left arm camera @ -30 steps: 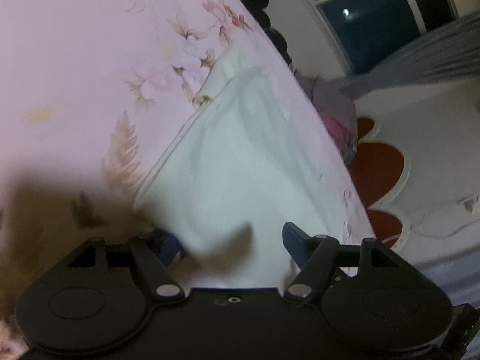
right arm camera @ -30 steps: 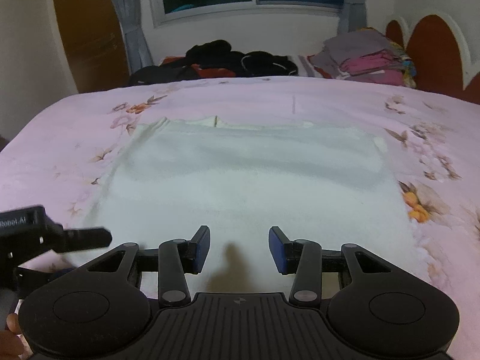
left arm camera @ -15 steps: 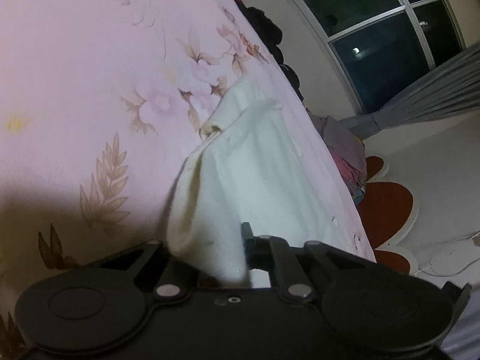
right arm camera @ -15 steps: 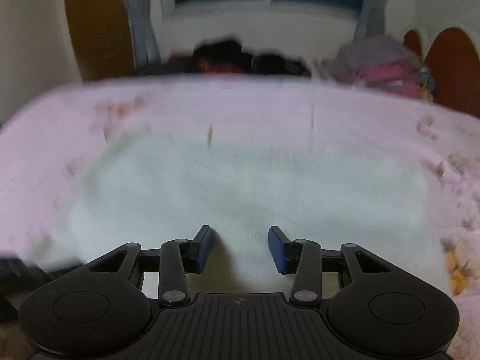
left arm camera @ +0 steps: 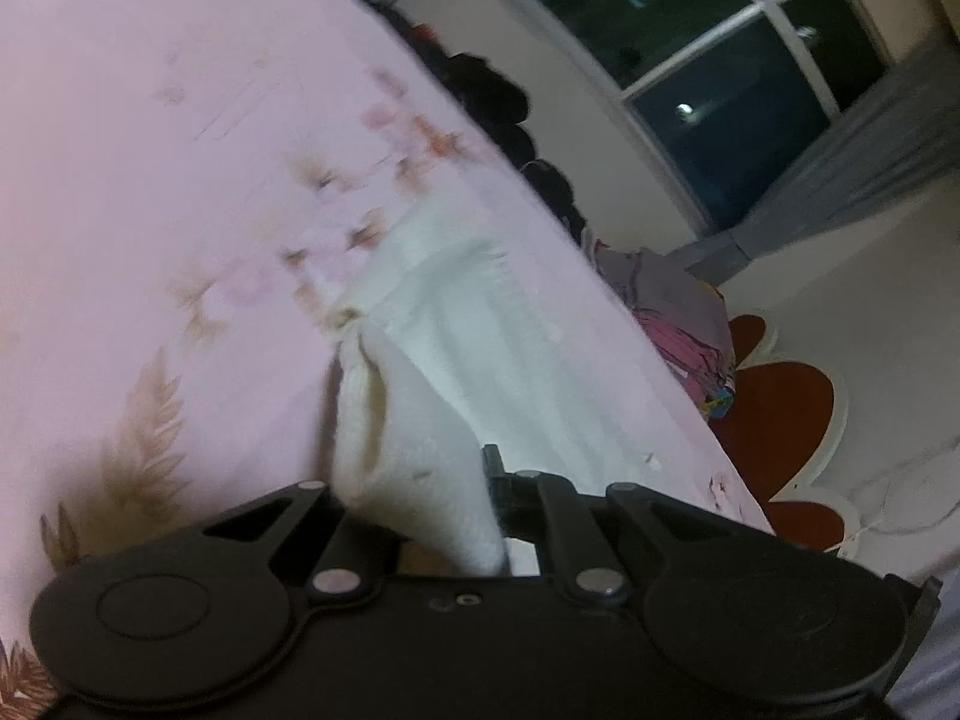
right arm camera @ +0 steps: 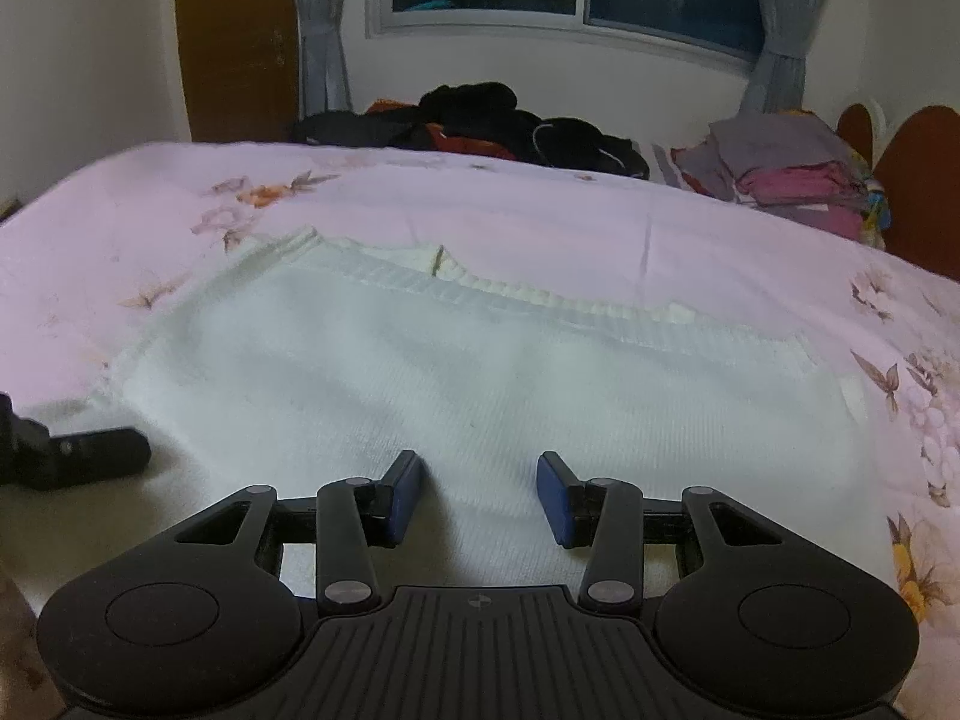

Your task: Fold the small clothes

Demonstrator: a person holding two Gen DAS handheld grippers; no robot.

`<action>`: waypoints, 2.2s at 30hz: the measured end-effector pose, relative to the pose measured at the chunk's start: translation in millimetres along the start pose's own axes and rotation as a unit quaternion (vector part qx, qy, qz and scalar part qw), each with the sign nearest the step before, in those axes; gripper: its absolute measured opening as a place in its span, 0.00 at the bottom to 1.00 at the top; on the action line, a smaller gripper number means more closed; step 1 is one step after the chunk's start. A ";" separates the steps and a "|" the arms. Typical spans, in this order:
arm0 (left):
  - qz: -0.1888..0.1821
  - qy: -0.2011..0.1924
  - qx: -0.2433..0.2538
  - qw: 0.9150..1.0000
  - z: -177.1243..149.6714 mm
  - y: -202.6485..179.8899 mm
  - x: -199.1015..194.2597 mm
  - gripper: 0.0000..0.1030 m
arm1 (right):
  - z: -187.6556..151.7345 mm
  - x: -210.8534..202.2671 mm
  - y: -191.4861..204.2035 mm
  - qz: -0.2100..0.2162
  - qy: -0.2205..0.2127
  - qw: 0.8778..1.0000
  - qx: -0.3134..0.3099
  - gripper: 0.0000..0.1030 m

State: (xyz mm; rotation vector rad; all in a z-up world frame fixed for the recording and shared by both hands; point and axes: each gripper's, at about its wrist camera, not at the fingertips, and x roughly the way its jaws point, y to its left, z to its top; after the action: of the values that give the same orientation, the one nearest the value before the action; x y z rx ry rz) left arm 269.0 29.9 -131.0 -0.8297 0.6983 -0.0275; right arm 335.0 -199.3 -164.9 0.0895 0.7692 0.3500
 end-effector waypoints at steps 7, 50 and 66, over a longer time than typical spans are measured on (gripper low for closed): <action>-0.013 -0.019 0.095 0.995 -1.2 -51.3 -7.5 0.07 | 3.9 -24.7 -21.6 0.020 -0.013 0.998 0.049 0.42; -0.050 0.132 0.370 0.918 -80.7 -131.0 -6.1 0.26 | -33.1 -88.7 -143.3 0.049 0.003 0.972 0.231 0.42; 0.001 0.116 0.304 0.946 -39.0 -115.8 39.4 0.28 | -19.4 -72.0 -150.9 0.062 -0.009 0.965 0.254 0.15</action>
State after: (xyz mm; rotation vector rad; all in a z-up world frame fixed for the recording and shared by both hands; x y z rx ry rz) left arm 304.9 -87.1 -92.0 -0.2304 0.8507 -0.3284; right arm 315.5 -366.4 -162.0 0.6253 0.8239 0.2627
